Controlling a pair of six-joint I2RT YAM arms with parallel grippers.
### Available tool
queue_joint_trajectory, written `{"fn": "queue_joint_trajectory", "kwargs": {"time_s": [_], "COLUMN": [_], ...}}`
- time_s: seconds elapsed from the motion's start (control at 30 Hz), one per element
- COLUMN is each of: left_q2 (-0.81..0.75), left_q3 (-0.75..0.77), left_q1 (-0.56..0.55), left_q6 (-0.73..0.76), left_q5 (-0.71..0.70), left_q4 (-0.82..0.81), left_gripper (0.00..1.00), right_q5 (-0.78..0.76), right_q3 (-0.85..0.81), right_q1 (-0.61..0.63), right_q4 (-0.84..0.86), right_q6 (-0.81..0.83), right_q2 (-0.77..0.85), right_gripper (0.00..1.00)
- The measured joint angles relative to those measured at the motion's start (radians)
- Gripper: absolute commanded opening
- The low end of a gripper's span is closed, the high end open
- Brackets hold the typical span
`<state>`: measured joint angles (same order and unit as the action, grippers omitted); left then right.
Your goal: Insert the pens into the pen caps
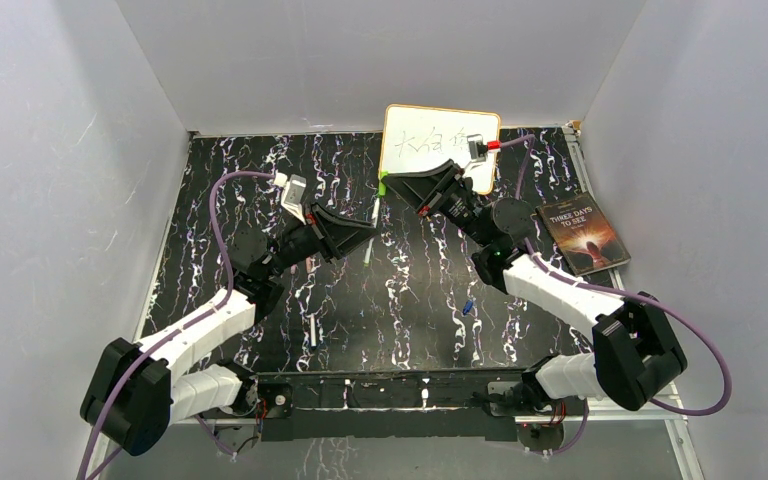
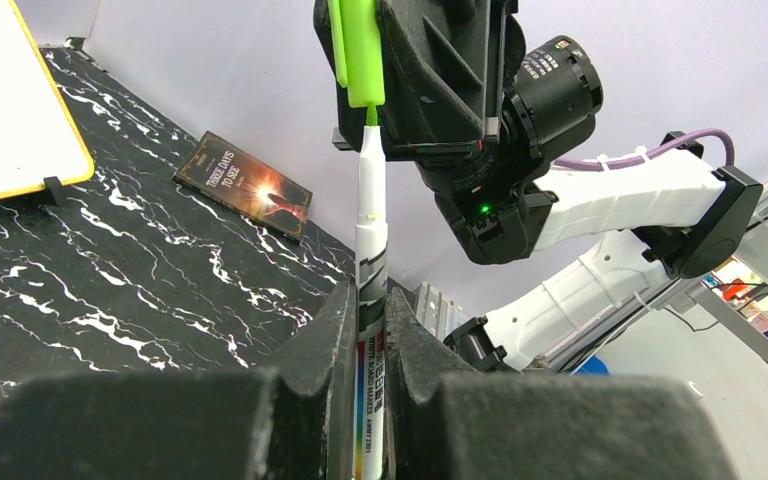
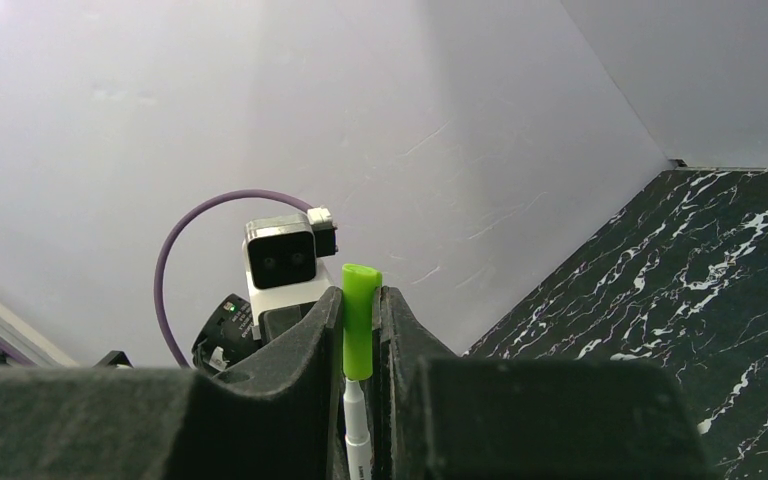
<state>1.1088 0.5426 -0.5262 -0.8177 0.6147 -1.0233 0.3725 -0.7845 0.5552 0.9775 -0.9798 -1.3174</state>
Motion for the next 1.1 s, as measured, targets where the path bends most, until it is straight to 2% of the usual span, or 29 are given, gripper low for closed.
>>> {"fn": "queue_joint_trajectory", "kwargs": {"time_s": [0.83, 1.1], "left_q2": [0.000, 0.013], "left_q3": [0.000, 0.000], "left_q1": [-0.002, -0.006], "left_q6": [0.015, 0.014], "left_q5": [-0.002, -0.003], "left_q4": [0.006, 0.007], "left_gripper": [0.00, 0.00], "right_q5": [0.023, 0.026], "right_q3": [-0.010, 0.035], "right_q1": [-0.001, -0.003], "right_q4": [0.024, 0.047], "right_q6": [0.002, 0.003], "right_q2": [-0.015, -0.012], "right_gripper": [0.00, 0.00]}}
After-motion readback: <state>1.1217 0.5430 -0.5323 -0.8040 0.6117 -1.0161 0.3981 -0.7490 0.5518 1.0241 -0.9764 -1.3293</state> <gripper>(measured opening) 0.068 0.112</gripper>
